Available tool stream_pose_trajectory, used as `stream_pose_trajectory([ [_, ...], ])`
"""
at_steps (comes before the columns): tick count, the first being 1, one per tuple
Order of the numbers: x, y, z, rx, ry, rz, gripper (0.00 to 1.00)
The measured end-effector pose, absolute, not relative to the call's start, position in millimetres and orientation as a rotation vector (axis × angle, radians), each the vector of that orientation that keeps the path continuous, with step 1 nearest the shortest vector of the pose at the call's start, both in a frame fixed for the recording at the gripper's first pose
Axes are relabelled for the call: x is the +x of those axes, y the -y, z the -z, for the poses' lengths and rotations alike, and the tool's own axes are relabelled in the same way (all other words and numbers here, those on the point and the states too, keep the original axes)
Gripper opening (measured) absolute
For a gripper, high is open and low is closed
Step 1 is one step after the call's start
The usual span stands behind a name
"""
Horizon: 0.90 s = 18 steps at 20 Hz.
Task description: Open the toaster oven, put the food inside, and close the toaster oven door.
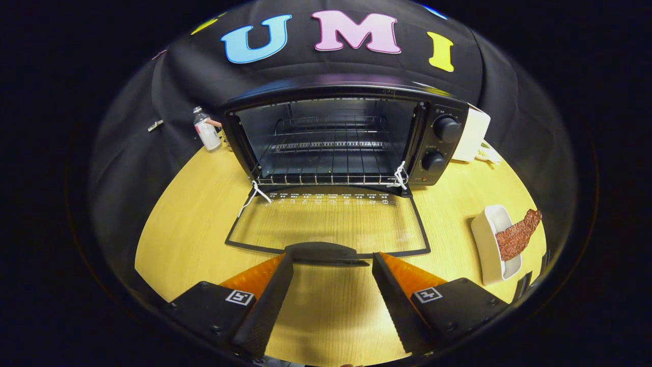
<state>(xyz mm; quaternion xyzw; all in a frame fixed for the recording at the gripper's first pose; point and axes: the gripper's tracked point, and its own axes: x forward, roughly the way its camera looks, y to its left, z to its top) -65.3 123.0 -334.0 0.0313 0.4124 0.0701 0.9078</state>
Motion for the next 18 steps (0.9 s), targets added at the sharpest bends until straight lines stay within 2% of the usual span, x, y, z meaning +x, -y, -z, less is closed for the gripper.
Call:
stream_pose_trajectory([
  [8, -67.1, -91.4, 257.4, 0.097, -0.733, -0.308, 0.97],
  [14, -59.2, -13.2, 211.7, 0.009, -0.663, -0.344, 0.97],
  [18, -48.6, 53.4, 211.8, 0.000, -0.687, -0.335, 0.97],
])
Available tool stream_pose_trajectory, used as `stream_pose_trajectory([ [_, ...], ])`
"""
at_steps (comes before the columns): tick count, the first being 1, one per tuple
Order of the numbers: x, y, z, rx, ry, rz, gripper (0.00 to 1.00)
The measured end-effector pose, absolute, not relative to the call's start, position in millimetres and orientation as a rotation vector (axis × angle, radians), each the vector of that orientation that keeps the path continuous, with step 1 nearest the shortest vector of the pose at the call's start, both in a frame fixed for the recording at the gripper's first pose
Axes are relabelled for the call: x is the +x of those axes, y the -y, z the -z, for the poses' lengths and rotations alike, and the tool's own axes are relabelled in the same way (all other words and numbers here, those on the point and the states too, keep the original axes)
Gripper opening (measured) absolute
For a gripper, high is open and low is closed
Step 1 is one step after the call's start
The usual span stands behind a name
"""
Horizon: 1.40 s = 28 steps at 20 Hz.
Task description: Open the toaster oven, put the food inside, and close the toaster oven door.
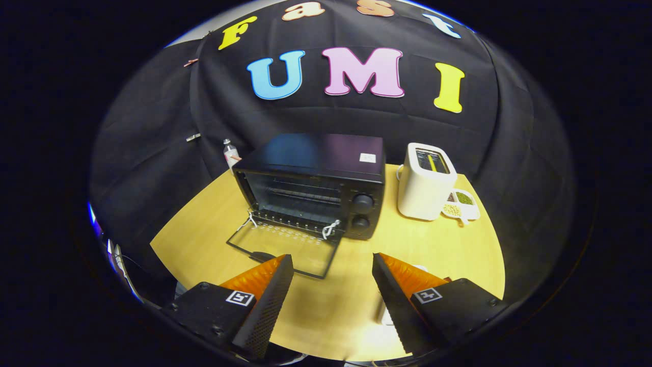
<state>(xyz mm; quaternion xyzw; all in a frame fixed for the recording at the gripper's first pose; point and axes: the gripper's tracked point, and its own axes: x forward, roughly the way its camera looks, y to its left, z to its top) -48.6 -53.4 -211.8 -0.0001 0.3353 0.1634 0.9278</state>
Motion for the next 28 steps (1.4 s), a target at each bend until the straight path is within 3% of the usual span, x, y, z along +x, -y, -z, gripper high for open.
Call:
stream_pose_trajectory([
  [6, -26.8, 162.8, 242.9, 0.004, -0.796, -0.267, 0.97],
  [12, -27.4, 206.2, 293.2, 0.060, -0.925, -0.303, 0.98],
  [16, -36.9, 201.4, 325.9, 0.162, -1.029, -0.312, 0.84],
  [17, -39.8, 198.4, 333.2, 0.188, -1.053, -0.311, 0.66],
  [19, -44.6, 199.2, 340.7, 0.241, -1.089, -0.309, 0.50],
  [20, -46.4, 200.8, 344.6, 0.272, -1.107, -0.306, 0.50],
  [22, -48.6, 188.7, 334.5, 0.412, -1.110, -0.324, 0.37],
  [23, -47.4, 186.7, 329.1, 0.433, -1.090, -0.344, 0.24],
  [26, -46.9, 186.2, 317.0, 0.381, -1.037, -0.352, 0.14],
  [28, -45.6, 189.7, 310.0, 0.341, -1.009, -0.333, 0.14],
])
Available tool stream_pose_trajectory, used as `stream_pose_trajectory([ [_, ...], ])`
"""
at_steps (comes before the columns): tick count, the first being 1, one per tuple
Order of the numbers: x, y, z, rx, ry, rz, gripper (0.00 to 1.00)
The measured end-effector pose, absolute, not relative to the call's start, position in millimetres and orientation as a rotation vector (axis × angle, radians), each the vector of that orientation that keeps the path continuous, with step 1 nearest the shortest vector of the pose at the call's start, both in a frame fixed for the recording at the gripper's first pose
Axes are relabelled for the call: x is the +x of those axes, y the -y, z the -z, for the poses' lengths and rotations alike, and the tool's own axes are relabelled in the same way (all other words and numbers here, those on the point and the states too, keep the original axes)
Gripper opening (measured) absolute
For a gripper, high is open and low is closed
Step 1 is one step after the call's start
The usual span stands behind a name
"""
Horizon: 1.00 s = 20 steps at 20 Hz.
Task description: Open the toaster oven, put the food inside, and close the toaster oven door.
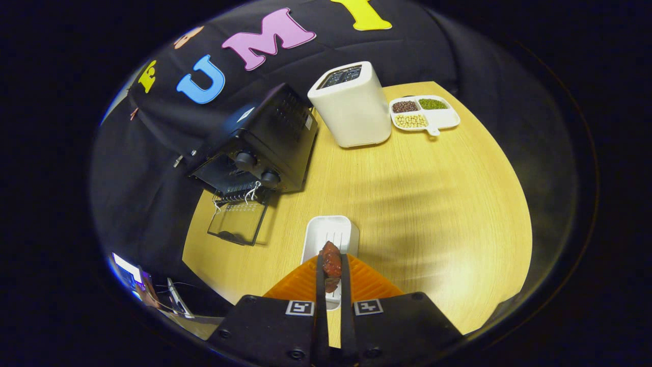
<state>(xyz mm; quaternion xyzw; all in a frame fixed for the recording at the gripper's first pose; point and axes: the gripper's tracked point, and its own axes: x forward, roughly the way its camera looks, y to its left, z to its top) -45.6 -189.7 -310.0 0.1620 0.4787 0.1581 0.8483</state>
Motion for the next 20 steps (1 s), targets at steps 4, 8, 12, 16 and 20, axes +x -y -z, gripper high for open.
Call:
stream_pose_trajectory([
  [4, -43.7, 176.7, 274.1, 0.314, -0.910, -0.319, 0.14],
  [8, -43.0, 119.3, 224.0, 0.391, -0.788, -0.355, 0.14],
  [12, -42.4, 45.1, 201.3, 0.454, -0.716, -0.417, 0.14],
  [16, -41.8, -21.6, 207.2, 0.523, -0.707, -0.442, 0.14],
  [20, -10.5, -84.1, 222.0, 0.599, -0.676, -0.436, 0.13],
])
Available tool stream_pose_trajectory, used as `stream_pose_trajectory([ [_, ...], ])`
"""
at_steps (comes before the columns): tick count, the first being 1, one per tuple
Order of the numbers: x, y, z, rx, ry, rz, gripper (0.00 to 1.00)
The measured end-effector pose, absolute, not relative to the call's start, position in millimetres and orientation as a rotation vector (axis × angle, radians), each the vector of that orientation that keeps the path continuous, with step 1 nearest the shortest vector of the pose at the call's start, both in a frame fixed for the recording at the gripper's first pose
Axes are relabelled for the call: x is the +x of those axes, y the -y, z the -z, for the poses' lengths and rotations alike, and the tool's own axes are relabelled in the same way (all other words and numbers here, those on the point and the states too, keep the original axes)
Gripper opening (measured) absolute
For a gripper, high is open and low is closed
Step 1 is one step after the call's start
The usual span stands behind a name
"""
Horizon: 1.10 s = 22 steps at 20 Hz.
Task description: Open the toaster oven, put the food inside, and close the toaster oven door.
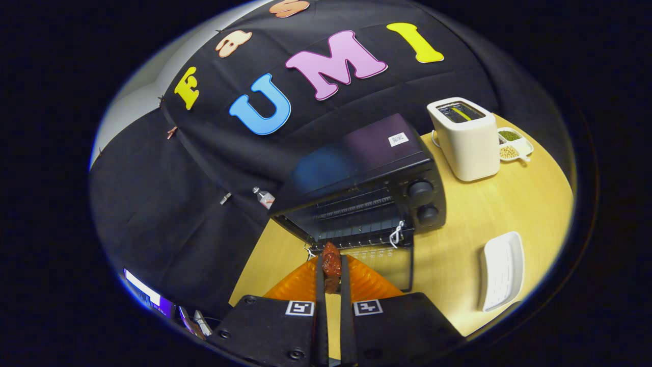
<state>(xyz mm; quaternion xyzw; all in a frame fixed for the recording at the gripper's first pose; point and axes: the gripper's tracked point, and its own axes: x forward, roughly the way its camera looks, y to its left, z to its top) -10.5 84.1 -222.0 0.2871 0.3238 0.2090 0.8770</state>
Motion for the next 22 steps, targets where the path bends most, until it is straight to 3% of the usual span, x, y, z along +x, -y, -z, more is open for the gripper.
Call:
stream_pose_trajectory([
  [7, 49.6, -136.1, 261.7, 0.737, -0.668, -0.347, 0.13],
  [17, 104.0, -117.9, 300.3, 0.745, -0.625, -0.200, 0.14],
  [22, 94.8, -98.3, 325.4, 0.506, -0.680, -0.143, 0.33],
])
